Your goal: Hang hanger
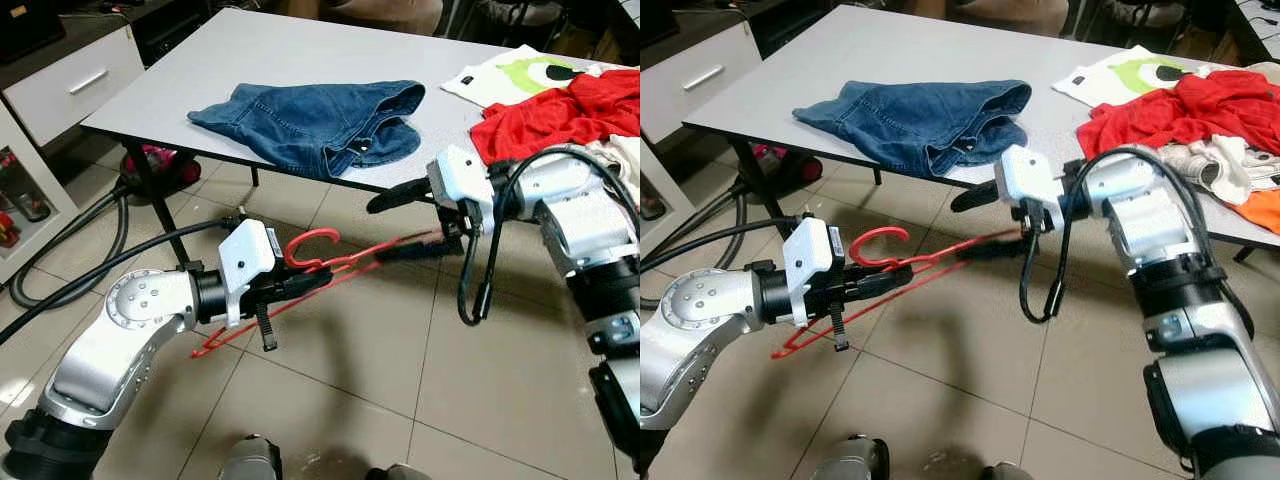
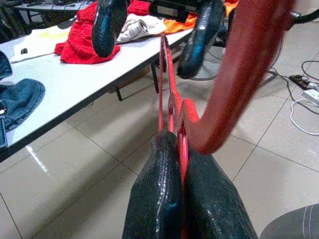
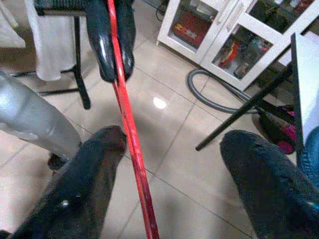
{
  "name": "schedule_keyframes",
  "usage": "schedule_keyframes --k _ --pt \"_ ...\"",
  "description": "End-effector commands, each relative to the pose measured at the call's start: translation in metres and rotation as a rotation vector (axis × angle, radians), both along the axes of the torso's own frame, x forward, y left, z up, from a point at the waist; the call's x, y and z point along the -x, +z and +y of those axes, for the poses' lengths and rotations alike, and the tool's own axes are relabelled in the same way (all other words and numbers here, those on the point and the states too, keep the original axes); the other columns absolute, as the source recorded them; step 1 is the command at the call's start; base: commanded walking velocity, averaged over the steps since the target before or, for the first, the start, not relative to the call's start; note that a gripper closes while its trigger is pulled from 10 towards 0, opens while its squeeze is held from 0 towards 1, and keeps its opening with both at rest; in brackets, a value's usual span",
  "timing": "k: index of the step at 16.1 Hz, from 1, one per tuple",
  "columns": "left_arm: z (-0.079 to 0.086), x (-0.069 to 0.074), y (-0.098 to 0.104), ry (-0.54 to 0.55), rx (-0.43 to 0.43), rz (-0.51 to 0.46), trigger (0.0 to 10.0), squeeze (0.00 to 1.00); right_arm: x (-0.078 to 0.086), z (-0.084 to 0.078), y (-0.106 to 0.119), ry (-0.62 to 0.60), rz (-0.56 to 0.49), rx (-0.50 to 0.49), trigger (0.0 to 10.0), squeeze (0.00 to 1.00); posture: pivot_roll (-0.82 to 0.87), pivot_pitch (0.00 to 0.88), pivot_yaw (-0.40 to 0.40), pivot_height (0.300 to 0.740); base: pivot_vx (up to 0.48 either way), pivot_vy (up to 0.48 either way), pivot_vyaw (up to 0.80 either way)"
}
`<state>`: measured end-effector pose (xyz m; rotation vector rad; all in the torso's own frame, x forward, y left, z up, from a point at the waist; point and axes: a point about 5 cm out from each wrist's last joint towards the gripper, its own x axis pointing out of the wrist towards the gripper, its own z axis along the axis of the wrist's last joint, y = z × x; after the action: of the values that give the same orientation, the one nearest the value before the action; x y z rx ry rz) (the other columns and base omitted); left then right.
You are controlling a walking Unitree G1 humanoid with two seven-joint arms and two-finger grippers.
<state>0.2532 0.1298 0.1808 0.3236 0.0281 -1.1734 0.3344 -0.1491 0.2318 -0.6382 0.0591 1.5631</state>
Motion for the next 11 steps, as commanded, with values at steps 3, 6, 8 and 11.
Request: schedule_keyframes --k 3,6,8,11 --pt "0.000 0.002 -0.014 -0.008 -0.059 0.021 10.0 0.00 0.009 0.003 -0.020 0.013 0.037 0.002 10.0 1.00 0.08 0.088 -0.001 0.740 0.000 0.000 0.00" --pt "-0.002 0.003 -0.018 -0.013 -0.062 0.031 10.0 0.00 0.012 0.007 -0.042 -0.030 0.056 -0.019 10.0 0.00 0.08 0.089 0.000 0.740 0.000 0.000 0.00" --pt "-0.002 0.002 -0.018 -0.010 -0.057 0.032 10.0 0.00 0.014 0.010 -0.055 -0.077 0.085 -0.061 10.0 0.00 0.08 0.091 0.006 0.740 0.000 0.000 0.00" --pt "0.000 0.001 -0.015 -0.014 -0.057 0.024 10.0 0.00 0.014 0.013 -0.063 -0.126 0.098 -0.122 10.0 0.00 0.08 0.091 0.014 0.740 0.000 0.000 0.00"
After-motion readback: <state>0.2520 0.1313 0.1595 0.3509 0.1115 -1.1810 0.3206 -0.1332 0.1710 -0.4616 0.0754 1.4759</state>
